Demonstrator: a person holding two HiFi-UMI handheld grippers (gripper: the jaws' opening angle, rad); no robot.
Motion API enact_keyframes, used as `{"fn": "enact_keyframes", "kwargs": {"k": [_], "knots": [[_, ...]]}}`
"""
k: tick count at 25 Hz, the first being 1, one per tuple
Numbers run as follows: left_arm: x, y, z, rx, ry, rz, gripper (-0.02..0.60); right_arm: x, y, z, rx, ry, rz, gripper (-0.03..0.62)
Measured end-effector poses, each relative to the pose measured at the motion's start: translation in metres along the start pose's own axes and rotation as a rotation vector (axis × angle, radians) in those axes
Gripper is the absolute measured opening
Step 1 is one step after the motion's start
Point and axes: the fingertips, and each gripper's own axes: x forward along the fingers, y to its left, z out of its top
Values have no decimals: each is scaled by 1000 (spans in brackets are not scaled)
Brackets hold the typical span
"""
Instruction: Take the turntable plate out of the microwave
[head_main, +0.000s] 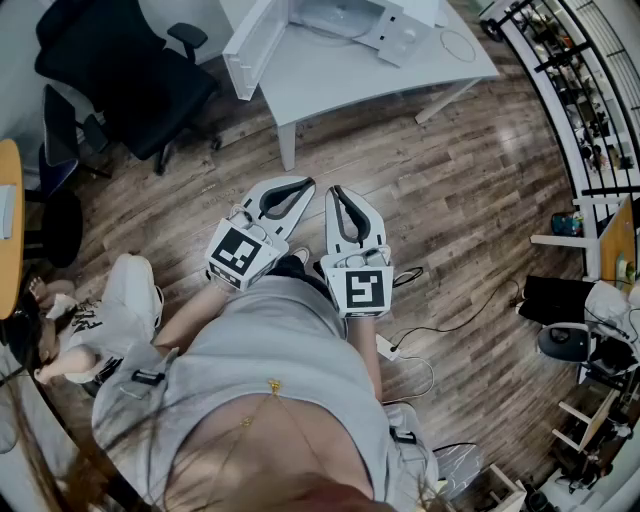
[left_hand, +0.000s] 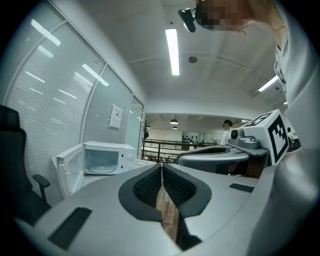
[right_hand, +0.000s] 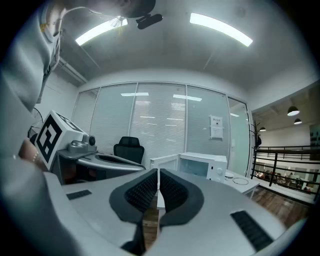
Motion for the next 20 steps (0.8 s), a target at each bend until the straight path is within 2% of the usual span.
{"fn": "enact_keyframes", "kwargs": {"k": [4,5,6,7,14,20], "knots": [[7,2,-2,3,-1,22,36,-1,-7,-1,33,-26,10,52],[9,2,-5,-4,-1,21,68,-1,-9,-1,32,-27,15,70],[11,2,-7,-12,1,19,146,-1,-10,-2,29,-26,18,77],[14,2,-9,-17,4,17,169,-1,-12,-3,27,-25,19,81],[38,14,-11,-51,9,15,169,4,-34,-7,49,-27,-3,86],[69,26,-8,-44,14,-32,169,26,-59,-5,46,-36,-39,86]]}}
